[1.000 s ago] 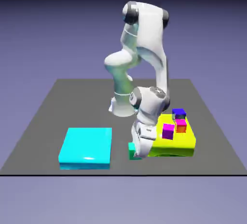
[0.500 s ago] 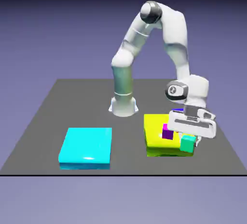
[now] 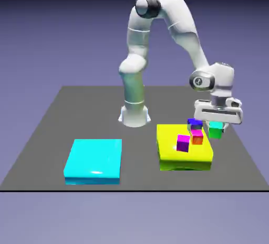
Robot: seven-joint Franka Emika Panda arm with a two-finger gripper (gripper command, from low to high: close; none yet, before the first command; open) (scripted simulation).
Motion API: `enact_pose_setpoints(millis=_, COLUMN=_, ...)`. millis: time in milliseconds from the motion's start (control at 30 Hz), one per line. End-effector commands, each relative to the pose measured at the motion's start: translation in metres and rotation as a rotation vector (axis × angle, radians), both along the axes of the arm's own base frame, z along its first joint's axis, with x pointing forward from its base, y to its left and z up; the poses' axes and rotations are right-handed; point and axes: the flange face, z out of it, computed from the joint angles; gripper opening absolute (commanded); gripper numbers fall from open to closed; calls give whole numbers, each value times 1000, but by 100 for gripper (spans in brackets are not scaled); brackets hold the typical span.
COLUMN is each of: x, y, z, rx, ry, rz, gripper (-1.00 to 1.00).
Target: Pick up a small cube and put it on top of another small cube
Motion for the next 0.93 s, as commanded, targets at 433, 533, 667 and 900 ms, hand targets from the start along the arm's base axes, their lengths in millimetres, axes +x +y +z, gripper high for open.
enact_pose_setpoints(millis=433, x=-67, y=-56, z=77, rx=-56, ry=-70, rz=-190, gripper=-100)
enact_pose_setpoints(millis=533, x=-61, y=-59, z=67, rx=-45, ry=-88, rz=-199, gripper=-100)
enact_pose_setpoints(millis=667, x=-53, y=-64, z=12, rx=-42, ry=-84, rz=-197, gripper=-100)
enact_pose_setpoints(millis=900, x=-65, y=-58, z=80, rx=-42, ry=-84, rz=-198, gripper=100)
